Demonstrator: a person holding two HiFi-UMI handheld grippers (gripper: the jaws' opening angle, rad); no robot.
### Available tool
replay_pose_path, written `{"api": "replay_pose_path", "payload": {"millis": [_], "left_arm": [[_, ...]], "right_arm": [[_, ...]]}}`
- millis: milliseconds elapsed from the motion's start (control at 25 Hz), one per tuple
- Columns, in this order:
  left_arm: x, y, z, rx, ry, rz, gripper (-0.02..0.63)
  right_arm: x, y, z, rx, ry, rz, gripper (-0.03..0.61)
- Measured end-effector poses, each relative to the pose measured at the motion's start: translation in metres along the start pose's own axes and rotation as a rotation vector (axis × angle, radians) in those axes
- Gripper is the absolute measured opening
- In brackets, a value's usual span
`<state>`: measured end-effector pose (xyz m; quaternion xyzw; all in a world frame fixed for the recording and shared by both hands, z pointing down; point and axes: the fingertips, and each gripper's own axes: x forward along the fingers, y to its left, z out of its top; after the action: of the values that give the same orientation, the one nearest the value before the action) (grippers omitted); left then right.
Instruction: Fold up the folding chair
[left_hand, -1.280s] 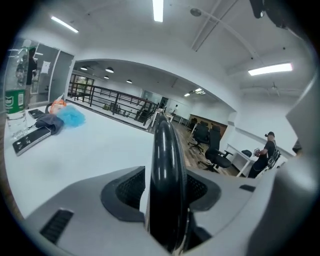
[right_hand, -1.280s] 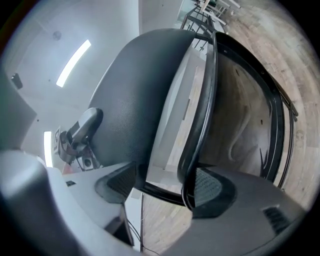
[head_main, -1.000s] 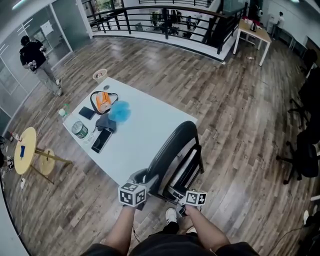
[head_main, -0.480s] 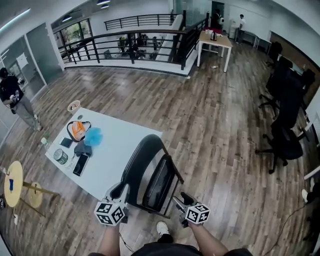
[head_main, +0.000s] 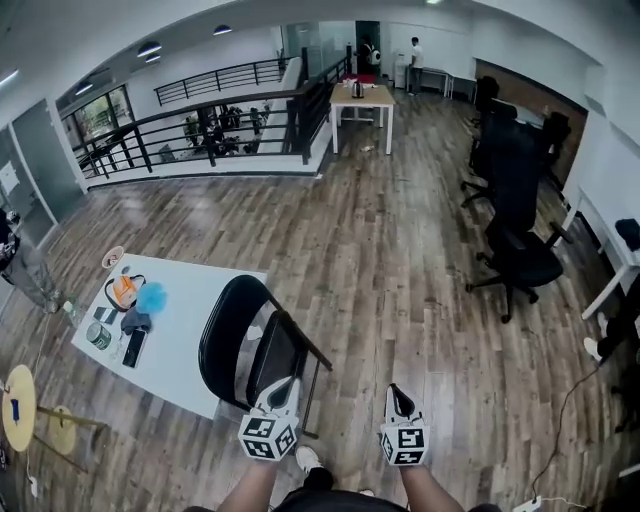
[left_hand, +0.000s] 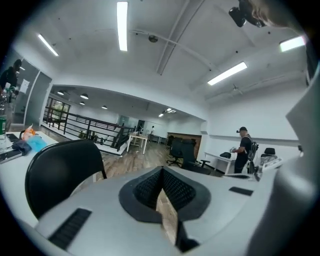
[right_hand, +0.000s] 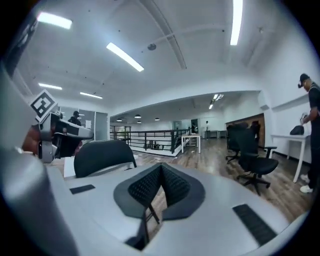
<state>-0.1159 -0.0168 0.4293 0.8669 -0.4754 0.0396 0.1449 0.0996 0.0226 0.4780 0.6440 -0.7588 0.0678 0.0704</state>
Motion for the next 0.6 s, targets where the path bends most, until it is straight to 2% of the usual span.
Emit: {"api": "replay_pose_path", "payload": {"millis": [200, 280, 480, 600], "left_arm": [[-0.023, -0.081, -0.024, -0.033, 0.001, -0.042, 0.005], [-0.032, -0.104, -0.028, -0.007, -0.012, -0.05, 0.005], [-0.054, -0.135, -0.041, 0.084, -0.001, -0.038, 0.005], [-0.063, -0.144, -0.044, 0.098, 0.01, -0.052, 0.005]], "right_arm": [[-0.078, -0.03, 0.003, -0.025, -0.038, -0.066, 0.014], [-0.102, -0.034, 0.005, -0.019, -0.059, -0.073, 0.014], [-0.143, -0.035, 0.011, -0.019, -0.105, -0.073, 0.014], [-0.156, -0.033, 0.021, -0.035, -0.136, -0.07, 0.014]]}}
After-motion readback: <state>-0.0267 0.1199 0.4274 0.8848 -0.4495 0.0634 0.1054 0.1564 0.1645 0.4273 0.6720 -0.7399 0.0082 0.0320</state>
